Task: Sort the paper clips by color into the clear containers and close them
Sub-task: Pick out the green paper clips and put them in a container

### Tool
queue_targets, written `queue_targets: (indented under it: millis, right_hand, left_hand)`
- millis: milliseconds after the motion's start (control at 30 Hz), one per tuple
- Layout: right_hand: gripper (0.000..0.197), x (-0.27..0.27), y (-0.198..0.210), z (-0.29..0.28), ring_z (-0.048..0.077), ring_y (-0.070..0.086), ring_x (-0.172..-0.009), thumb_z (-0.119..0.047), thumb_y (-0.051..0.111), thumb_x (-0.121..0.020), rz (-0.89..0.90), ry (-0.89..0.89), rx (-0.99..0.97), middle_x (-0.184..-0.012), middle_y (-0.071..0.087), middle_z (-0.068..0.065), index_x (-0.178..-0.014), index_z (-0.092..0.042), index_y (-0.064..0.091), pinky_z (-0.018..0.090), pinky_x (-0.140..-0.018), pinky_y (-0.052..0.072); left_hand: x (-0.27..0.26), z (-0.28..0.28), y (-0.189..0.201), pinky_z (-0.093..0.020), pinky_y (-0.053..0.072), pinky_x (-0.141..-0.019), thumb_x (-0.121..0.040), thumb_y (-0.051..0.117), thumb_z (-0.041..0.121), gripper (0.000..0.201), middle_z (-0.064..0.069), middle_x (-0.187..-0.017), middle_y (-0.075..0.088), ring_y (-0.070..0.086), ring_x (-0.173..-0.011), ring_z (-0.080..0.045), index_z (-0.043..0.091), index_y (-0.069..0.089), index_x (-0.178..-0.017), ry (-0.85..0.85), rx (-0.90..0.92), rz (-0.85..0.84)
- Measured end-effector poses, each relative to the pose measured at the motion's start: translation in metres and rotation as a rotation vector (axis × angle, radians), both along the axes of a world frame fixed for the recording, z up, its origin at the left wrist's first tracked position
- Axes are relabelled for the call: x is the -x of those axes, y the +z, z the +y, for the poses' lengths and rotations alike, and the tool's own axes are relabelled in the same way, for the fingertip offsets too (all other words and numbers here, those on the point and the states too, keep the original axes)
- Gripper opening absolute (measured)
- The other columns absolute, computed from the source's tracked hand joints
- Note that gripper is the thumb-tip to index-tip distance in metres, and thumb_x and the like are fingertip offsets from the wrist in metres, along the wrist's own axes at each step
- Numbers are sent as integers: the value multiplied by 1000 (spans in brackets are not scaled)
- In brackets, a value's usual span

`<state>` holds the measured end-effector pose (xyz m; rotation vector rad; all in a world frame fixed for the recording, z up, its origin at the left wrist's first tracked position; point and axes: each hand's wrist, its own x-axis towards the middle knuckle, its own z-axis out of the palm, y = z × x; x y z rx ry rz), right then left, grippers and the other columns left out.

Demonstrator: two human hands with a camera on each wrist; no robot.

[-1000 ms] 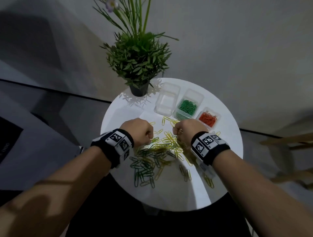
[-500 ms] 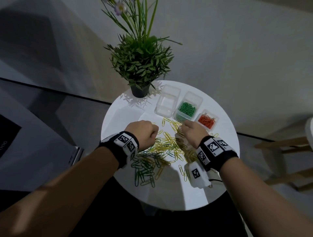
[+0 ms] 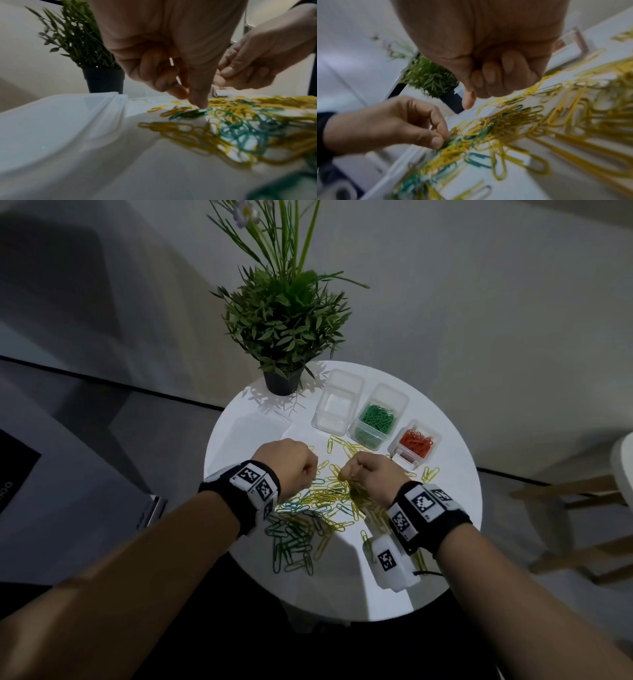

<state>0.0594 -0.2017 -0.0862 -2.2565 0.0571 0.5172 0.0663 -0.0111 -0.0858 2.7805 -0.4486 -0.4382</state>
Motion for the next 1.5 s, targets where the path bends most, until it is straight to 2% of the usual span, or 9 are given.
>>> queue_targets:
  millis: [133, 233, 533, 667, 800, 1000, 1200, 1433, 1500]
  right_hand:
    - [11, 0, 4, 5, 14, 60, -80, -19, 60, -82, -104, 345, 422, -83, 67, -9, -80, -29, 63, 25, -70, 48]
    - [15, -1, 5, 2, 15, 59, -83, -15, 56, -78, -111, 368, 482, -82, 67, -10, -77, -27, 64, 28, -74, 51]
    - [8, 6, -4, -20, 14, 63, -73, -14, 62, -81, -89, 165, 257, -74, 69, -4, -75, -17, 66, 29, -72, 53]
    - [19, 6, -4, -14, 9, 61, -74, -35, 79, -71, -59, 205, 341, -75, 66, -10, -78, -25, 64, 25, -67, 48]
    - [11, 2, -5, 0, 14, 62, -74, -21, 70, -73, -89, 280, 397, -67, 63, -10, -66, -22, 61, 33, -71, 56]
    - [24, 3, 9, -24, -3, 50, -44, -12, 72, -80, -48, 88, 140, -51, 55, -10, -60, -18, 59, 12, -48, 40]
    - [44, 2, 14, -50, 0, 37, -37, -3, 68, -84, 21, 28, -38, -38, 38, -12, -50, -15, 43, 18, -57, 37]
    - [33, 8, 6, -58, -12, 48, -40, 1, 60, -88, 28, -2, 37, -37, 50, -16, -58, -5, 47, 7, -46, 34]
    - [25, 10, 7, -60, -4, 50, -47, -5, 63, -88, 46, -4, 0, -56, 64, 2, -68, 9, 55, 16, -55, 41]
  left_hand:
    - [2, -6, 2, -26, 41, -69, -85, 63, 31, 8, 9, -96, 64, 59, -93, -18, 28, 68, -91, -63, -98, -49]
    - [3, -10, 2, -28, 41, -67, -90, 52, 26, 13, 4, -94, 64, 60, -91, -22, 26, 64, -88, -98, -144, -98]
    - [7, -4, -3, -29, 46, -79, -85, 53, 19, 34, 2, -105, 67, 59, -99, -22, 31, 63, -114, 69, 112, 36]
    - [10, -6, 0, -29, 46, -68, -93, 45, 16, 17, -2, -81, 61, 58, -75, -23, 20, 62, -95, 274, 404, 154]
    - [14, -10, 3, -26, 41, -45, -97, 34, 12, 16, -13, -62, 50, 47, -41, -20, 6, 48, -92, 487, 665, 367]
    - [15, -15, 3, -28, 48, -46, -98, 36, 13, 19, -14, -62, 53, 51, -43, -23, 9, 52, -86, 531, 761, 513]
    - [13, -25, 5, -32, 50, -54, -85, 34, 7, 23, -18, -73, 50, 51, -48, -23, 8, 56, -76, 628, 937, 662]
    - [16, -46, 5, -19, 41, -41, -96, 48, 27, 29, -3, -56, 39, 47, -37, -15, 13, 44, -70, 658, 1006, 738]
    - [19, -53, 3, -20, 38, -41, -96, 51, 20, 22, -3, -55, 40, 45, -37, -13, 9, 50, -77, 591, 975, 677]
